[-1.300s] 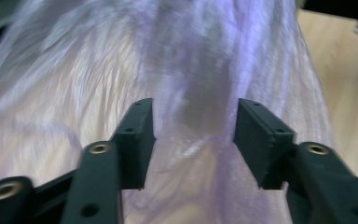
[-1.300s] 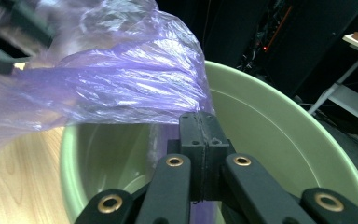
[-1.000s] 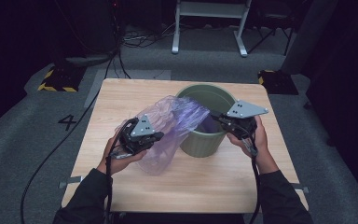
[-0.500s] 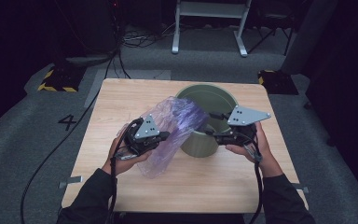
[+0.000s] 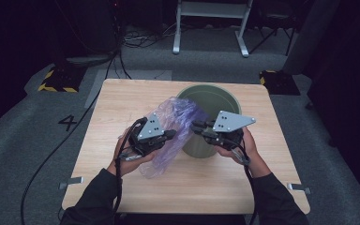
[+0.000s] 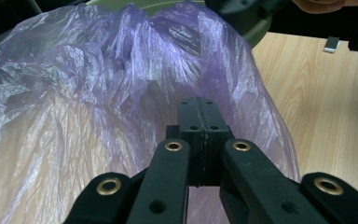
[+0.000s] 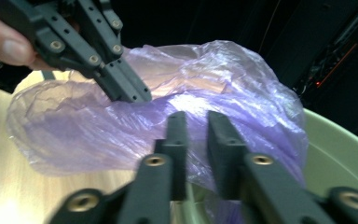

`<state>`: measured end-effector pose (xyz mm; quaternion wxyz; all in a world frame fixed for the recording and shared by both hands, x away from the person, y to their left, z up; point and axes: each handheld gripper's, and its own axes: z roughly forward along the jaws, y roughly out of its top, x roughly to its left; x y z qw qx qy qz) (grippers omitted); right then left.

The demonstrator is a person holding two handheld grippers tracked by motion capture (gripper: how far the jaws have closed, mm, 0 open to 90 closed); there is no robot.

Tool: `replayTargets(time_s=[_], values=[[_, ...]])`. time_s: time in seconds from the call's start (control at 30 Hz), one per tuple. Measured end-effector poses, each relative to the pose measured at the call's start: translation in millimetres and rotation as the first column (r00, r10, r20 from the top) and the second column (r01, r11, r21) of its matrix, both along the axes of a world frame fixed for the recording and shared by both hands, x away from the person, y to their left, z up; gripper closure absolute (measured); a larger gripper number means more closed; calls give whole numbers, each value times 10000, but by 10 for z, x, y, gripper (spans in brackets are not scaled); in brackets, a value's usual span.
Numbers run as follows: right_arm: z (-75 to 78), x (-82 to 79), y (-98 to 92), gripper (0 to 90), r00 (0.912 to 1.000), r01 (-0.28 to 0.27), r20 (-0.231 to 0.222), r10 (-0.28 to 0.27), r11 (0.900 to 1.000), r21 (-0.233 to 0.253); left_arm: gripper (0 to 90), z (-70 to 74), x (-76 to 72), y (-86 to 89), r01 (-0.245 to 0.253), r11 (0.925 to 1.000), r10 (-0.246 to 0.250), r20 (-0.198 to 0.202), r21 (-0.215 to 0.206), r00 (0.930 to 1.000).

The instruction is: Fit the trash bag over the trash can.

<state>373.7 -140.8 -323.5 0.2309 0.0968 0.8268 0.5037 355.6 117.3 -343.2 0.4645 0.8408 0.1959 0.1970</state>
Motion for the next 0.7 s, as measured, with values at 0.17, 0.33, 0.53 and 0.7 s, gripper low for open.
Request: replayTargets(time_s=[0.17,0.33,0.53,0.7], values=[[-6,26,-33,900,9992,397,72,-398,9991,144,744,6,-6,7,-137,9998,138,72,-106,9999],[-6,49,-107,900,9971,756,-19,-755,9966,342,490,18,-4,93,-646,9974,644,-66,-329,9979],[-25,79,-153,900,9956,922,-209,-917,9953,279,294,6,-39,228,-540,9981,534,-221,-290,9983],[-23,98,-178,900,9931,1148,-291,-1134,9921,510,161,-63,-71,180,482,9983,-504,-718,-314,9961]])
